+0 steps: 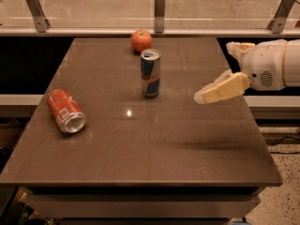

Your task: Knock redbull can over

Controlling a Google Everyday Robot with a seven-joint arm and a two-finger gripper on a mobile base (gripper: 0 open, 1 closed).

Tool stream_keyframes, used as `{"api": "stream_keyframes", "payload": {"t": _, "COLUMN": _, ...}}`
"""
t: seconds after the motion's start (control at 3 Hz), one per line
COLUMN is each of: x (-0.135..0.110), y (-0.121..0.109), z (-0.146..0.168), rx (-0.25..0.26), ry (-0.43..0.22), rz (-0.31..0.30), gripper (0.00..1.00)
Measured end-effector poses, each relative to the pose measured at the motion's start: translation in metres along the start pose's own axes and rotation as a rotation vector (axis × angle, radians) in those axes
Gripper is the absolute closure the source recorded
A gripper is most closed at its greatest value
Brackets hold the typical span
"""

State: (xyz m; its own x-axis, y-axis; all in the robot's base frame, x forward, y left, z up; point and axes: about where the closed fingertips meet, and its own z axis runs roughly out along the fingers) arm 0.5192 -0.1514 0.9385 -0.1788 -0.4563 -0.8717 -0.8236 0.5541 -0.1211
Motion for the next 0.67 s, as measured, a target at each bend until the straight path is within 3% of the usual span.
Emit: {"api": "stream_keyframes", "payload": {"t": 0.67, "x": -0.004, "y": 0.006, "z": 0.029, "rx": 0.000, "ry": -0.046, "rz": -0.009, "gripper": 0.00}}
